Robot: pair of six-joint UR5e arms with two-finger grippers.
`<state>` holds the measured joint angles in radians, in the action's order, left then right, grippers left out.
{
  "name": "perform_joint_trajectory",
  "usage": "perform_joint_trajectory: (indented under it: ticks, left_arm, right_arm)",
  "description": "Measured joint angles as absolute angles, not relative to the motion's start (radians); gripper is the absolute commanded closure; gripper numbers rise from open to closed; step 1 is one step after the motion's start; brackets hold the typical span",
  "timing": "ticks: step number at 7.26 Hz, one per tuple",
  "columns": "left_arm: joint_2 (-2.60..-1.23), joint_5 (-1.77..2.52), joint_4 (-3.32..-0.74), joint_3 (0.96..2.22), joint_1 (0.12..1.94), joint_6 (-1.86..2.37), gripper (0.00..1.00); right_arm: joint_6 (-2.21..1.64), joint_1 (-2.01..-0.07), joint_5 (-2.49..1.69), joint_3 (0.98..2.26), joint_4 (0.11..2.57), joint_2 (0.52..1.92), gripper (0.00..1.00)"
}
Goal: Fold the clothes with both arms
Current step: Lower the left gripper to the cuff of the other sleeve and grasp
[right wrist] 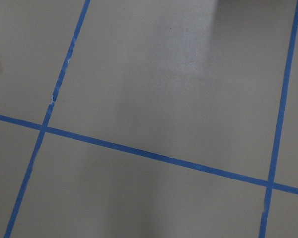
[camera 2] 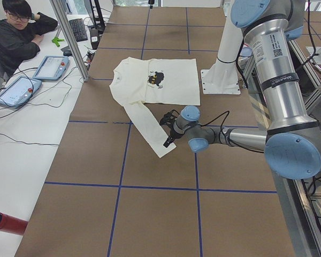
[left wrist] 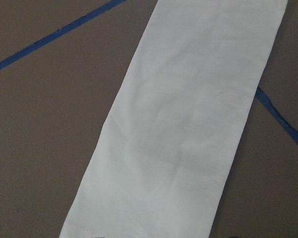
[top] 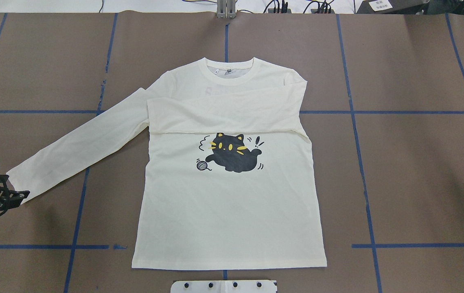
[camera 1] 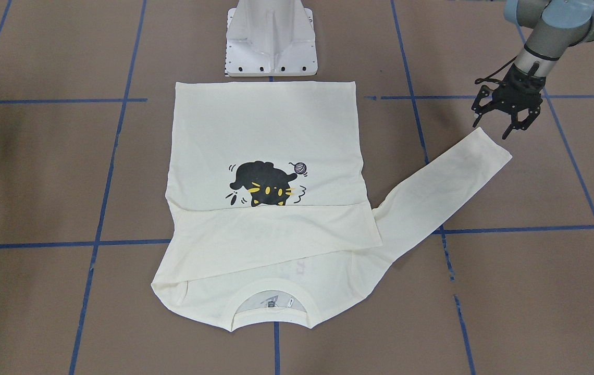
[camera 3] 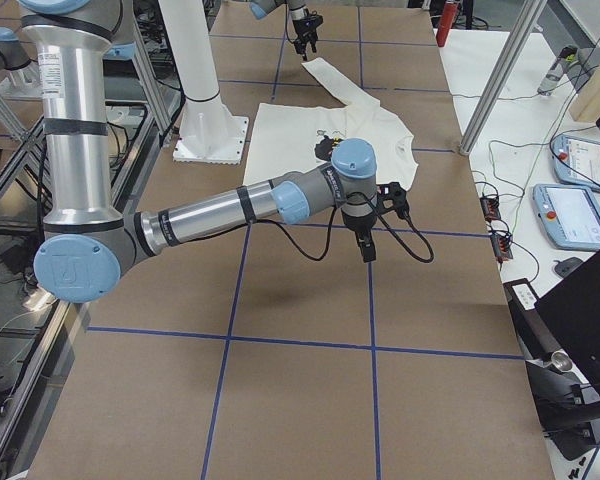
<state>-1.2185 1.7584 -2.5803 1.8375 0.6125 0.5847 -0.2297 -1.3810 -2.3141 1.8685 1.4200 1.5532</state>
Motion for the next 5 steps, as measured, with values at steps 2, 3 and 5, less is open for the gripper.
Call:
perform_joint_trajectory:
  ticks: [2, 3, 5]
  left_arm:
    - [-1.218, 1.738, -2.58, 1.826, 0.582, 0.584, 0.22]
    - [-1.218, 1.727, -2.58, 1.821, 0.565, 0.584, 0.27]
    - [-1.218, 1.703, -2.579, 1.808, 0.547, 0.583, 0.3]
  right_arm:
    - [-0.229, -1.382, -2.309, 1.867, 1.42, 1.555, 0.0]
    - [-0.229, -1.382, -2.307, 1.868, 1.42, 1.56, 0.0]
    - [-0.229, -1.385, -2.307, 1.869, 1.419, 1.574, 0.0]
